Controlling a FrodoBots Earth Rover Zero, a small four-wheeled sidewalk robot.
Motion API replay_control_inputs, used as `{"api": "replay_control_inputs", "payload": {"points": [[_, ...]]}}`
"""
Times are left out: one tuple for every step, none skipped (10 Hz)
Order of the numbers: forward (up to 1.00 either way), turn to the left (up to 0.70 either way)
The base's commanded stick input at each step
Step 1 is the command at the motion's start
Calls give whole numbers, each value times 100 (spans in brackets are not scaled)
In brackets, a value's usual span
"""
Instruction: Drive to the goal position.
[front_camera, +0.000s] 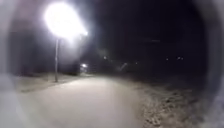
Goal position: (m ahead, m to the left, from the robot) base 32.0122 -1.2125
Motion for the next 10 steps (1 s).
{"api": "replay_control_inputs", "payload": {"points": [[100, 0], [100, 20], [100, 39], [100, 22], [100, 5], [100, 0], [100, 0], [100, 0], [100, 0], [100, 0]]}}
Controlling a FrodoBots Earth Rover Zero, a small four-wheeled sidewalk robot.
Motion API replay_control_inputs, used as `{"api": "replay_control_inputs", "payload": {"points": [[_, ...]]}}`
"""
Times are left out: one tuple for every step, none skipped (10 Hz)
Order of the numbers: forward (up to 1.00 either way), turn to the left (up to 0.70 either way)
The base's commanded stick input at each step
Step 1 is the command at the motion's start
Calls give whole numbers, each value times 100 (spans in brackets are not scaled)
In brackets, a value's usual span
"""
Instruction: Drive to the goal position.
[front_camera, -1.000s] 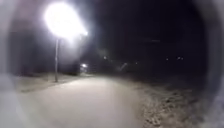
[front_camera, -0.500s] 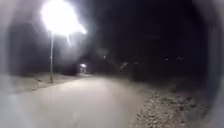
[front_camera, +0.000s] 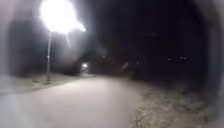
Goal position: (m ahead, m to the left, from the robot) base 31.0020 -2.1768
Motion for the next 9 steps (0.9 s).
{"api": "replay_control_inputs", "payload": {"points": [[100, 0], [100, 0], [100, 7], [100, 18], [100, 32], [100, 6], [100, 0], [100, 0], [100, 0]]}}
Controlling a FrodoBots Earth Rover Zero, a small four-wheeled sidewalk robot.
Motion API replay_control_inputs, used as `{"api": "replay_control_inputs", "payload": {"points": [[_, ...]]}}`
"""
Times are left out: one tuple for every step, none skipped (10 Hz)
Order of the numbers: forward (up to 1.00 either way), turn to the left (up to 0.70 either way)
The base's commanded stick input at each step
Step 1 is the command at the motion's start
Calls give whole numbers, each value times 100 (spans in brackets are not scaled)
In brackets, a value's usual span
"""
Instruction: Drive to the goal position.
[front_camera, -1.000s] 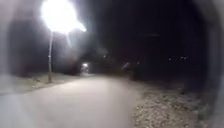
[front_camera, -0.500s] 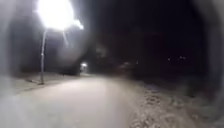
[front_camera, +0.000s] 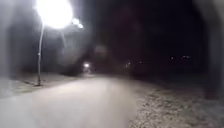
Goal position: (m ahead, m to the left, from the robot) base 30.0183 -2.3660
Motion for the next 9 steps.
{"api": "replay_control_inputs", "payload": {"points": [[100, 0], [100, 0], [100, 0], [100, 0], [100, 0], [100, 16], [100, 34], [100, 1], [100, 0]]}}
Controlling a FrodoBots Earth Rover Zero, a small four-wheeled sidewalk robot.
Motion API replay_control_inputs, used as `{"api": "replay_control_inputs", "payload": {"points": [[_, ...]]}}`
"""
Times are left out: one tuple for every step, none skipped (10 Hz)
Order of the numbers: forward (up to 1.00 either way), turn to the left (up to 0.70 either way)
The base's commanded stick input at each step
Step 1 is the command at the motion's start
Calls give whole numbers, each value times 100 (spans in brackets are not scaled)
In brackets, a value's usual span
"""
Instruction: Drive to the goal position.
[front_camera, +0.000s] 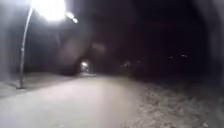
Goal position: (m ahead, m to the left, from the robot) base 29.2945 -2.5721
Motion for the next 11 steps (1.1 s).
{"api": "replay_control_inputs", "payload": {"points": [[100, 15], [100, 32], [100, 18], [100, 2], [100, 0], [100, 0], [100, 0], [100, 13], [100, 37], [100, 13], [100, 0]]}}
